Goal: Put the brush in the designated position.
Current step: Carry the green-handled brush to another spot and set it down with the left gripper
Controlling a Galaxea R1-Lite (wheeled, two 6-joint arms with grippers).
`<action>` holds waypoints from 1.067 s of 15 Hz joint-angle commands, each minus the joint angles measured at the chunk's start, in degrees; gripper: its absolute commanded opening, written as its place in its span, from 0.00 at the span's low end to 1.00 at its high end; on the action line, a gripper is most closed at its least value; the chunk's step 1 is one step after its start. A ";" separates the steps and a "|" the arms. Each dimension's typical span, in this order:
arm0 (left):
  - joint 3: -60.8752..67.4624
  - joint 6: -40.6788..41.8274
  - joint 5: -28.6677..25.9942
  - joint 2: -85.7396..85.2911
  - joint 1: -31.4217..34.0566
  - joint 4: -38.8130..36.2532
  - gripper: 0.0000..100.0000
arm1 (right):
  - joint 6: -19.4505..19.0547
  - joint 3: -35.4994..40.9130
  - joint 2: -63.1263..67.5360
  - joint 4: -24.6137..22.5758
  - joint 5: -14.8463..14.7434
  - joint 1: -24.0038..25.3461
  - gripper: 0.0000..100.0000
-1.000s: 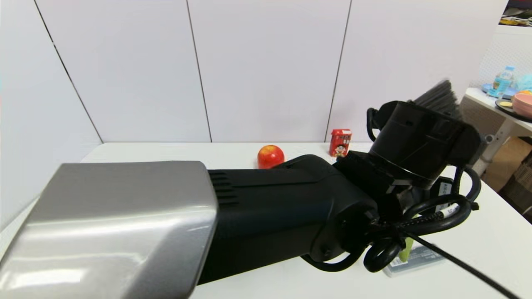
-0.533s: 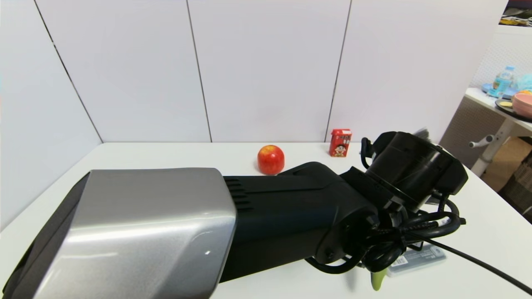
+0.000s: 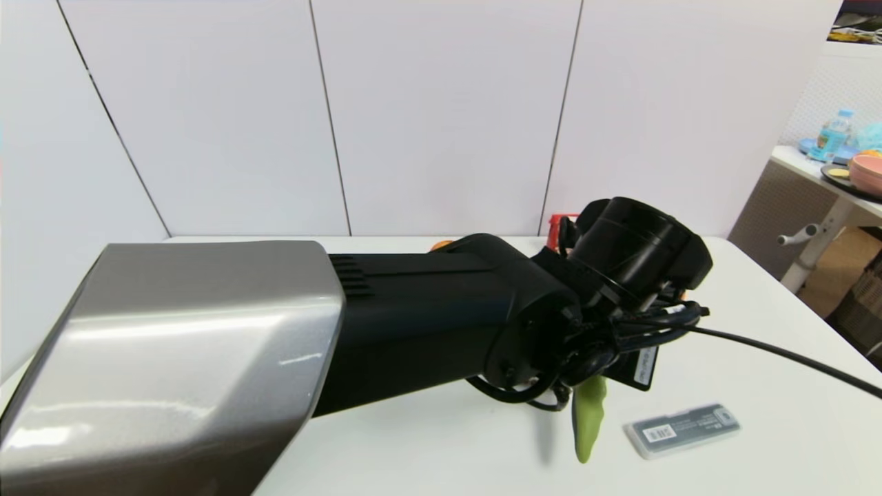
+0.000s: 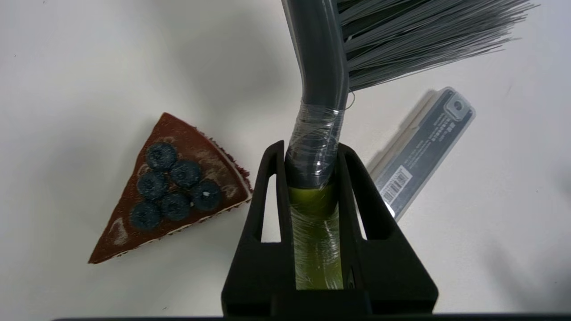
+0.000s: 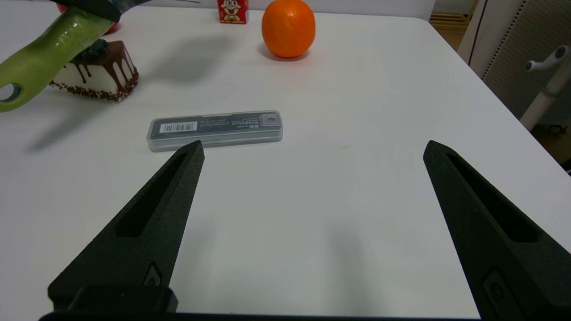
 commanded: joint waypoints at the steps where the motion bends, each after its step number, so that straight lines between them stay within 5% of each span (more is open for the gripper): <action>1: -0.07 -0.30 -8.38 -0.24 3.56 1.25 0.00 | -0.03 0.09 0.07 -0.01 0.02 -0.04 1.00; 4: -0.33 -0.12 -9.96 0.55 4.71 0.37 0.00 | -0.03 0.09 0.07 -0.01 0.02 -0.04 1.00; 7: -0.42 -0.65 -13.21 2.84 4.71 -9.21 0.00 | -0.03 0.09 0.07 -0.01 0.02 0.05 1.00; 16: -0.33 -21.83 -19.19 4.95 3.83 -25.73 0.00 | -0.03 0.09 0.07 -0.09 0.02 -0.04 1.00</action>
